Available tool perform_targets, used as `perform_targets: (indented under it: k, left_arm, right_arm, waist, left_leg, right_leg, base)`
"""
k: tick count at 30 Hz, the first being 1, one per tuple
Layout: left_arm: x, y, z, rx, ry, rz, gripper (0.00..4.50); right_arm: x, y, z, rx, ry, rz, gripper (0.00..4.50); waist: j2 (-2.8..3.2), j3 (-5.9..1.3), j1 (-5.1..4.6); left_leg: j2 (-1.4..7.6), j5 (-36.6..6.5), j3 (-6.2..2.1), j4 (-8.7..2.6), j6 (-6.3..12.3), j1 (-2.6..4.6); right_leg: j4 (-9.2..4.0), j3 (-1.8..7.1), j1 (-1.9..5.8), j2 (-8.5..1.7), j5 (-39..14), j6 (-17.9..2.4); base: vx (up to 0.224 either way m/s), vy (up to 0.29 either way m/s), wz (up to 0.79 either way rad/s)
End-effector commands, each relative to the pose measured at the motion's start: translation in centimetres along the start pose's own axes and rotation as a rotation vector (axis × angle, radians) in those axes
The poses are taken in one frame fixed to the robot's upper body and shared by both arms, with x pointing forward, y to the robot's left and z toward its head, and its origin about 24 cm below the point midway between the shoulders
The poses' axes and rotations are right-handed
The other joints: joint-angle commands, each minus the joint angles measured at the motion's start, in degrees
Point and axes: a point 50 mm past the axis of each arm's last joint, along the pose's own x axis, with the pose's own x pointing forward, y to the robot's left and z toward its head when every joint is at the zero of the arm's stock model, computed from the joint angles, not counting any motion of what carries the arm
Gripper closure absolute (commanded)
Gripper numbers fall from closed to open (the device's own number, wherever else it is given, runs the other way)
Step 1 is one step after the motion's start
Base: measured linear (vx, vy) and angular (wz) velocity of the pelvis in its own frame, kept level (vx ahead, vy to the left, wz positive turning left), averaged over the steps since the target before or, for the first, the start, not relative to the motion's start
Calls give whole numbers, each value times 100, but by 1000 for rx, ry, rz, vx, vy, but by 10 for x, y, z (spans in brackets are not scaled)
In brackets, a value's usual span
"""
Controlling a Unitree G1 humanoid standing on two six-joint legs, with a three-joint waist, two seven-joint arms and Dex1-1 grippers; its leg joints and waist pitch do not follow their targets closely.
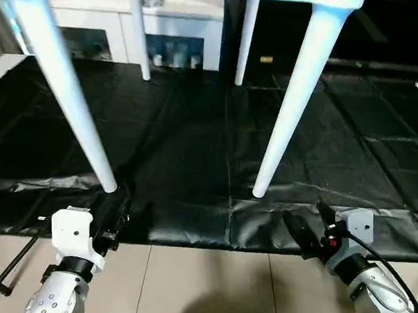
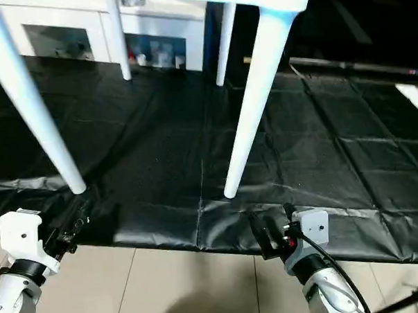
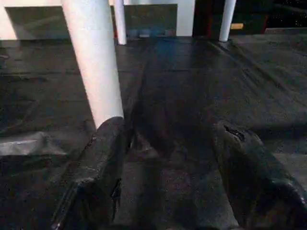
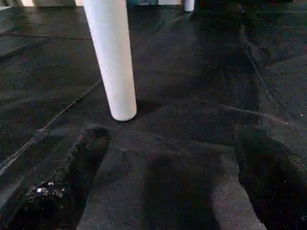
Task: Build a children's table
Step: Flip table
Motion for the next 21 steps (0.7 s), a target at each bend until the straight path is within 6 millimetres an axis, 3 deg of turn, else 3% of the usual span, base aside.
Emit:
perform_targets:
  k: [1,5,12,21]
  left_arm:
    - [1,-3,3,4,-8,-22,140]
    - [1,-3,3,4,-8,-22,140]
    - [1,-3,3,4,-8,-22,140]
    - [1,-3,3,4,-8,-22,140]
  right_arm:
    - [0,-2,1,3,0,-9,0]
    - [0,-2,1,3,0,-9,0]
    - [0,-2,1,3,0,-9,0]
    - [0,-2,1,3,0,-9,0]
  waist:
    - [88,-154,7]
    - [92,-110,6]
    - [102,-67,8]
    - [110,-88,13]
  left_leg:
    - [308,-711,-106,-455,226,0]
    - [327,-1186,-98,-501,145,21]
    - [335,-1547,-107,-541,44,34]
    - [323,-1230,-104,-520,97,15]
  right_leg:
    - [-402,286,195,-448,737,-824]
    - [-473,301,165,-456,-134,-799]
    - [-543,318,131,-472,-960,-687]
    - [-514,314,150,-468,-589,-694]
  base:
    - [0,0,0]
    - [0,0,0]
    - [0,0,0]
    - [0,0,0]
